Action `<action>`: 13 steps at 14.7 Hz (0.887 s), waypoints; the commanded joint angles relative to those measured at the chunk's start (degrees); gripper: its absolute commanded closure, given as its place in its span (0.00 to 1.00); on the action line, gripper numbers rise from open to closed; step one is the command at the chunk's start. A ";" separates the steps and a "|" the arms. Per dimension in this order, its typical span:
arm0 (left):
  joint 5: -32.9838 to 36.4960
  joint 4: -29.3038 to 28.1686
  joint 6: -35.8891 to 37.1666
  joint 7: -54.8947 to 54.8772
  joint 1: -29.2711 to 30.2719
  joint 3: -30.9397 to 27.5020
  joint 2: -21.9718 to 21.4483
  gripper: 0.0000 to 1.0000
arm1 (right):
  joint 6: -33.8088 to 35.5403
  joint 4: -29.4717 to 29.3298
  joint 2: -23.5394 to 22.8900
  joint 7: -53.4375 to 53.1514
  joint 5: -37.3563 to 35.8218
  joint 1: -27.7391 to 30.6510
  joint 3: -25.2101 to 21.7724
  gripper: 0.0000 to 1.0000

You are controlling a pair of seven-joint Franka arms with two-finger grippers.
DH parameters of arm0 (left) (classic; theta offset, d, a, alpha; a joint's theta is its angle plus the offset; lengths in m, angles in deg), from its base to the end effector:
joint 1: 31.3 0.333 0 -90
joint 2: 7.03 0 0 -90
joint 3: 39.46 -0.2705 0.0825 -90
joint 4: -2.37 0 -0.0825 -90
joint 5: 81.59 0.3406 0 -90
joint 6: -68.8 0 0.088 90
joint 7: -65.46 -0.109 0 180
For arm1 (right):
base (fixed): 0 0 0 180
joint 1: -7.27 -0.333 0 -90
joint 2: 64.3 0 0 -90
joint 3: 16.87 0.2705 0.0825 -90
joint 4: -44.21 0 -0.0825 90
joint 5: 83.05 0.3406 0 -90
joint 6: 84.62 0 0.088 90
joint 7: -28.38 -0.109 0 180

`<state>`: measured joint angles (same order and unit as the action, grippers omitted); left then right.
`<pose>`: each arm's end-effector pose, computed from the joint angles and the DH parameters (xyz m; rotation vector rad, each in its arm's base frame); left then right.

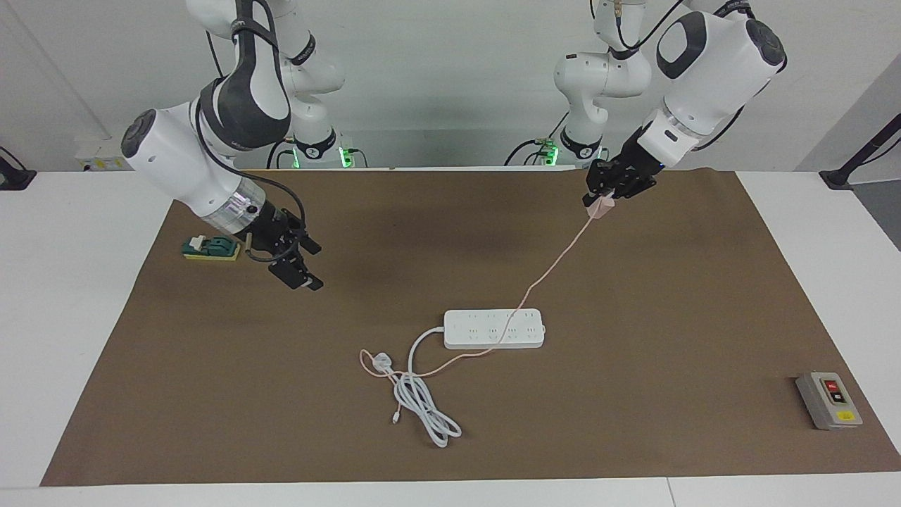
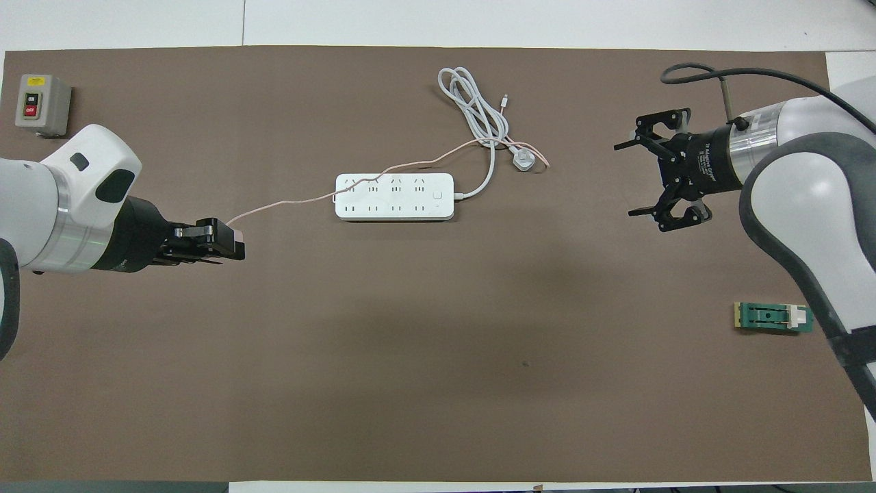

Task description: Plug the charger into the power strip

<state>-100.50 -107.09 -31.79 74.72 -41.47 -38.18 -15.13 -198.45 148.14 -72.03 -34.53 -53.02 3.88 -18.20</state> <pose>0.4657 -0.1249 0.5208 2.8264 0.0359 -0.1007 0.5588 0.0527 0.4432 -2.1751 1.5999 0.3113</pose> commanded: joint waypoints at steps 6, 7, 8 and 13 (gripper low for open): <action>9.86 0.30 3.47 -2.66 4.10 0.13 -2.09 1.00 | 0.63 -0.48 1.76 26.40 -10.42 3.91 0.45 0.00; 10.03 0.04 2.60 -2.66 5.07 0.13 -2.44 1.00 | 1.32 -0.65 1.85 30.09 -12.17 4.27 0.36 0.00; 11.69 0.30 1.89 -2.66 5.25 0.13 -2.45 1.00 | 1.68 -1.35 2.20 35.09 -14.71 4.97 0.45 0.00; 14.08 0.30 -1.19 -2.66 6.30 0.13 -2.19 1.00 | 4.84 -2.93 5.18 59.10 -21.41 7.43 0.36 0.00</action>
<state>-87.56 -106.84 -32.14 72.47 -36.18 -38.42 -16.90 -195.87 145.84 -68.77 17.27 -72.07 10.40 -18.29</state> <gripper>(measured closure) 0.692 0.000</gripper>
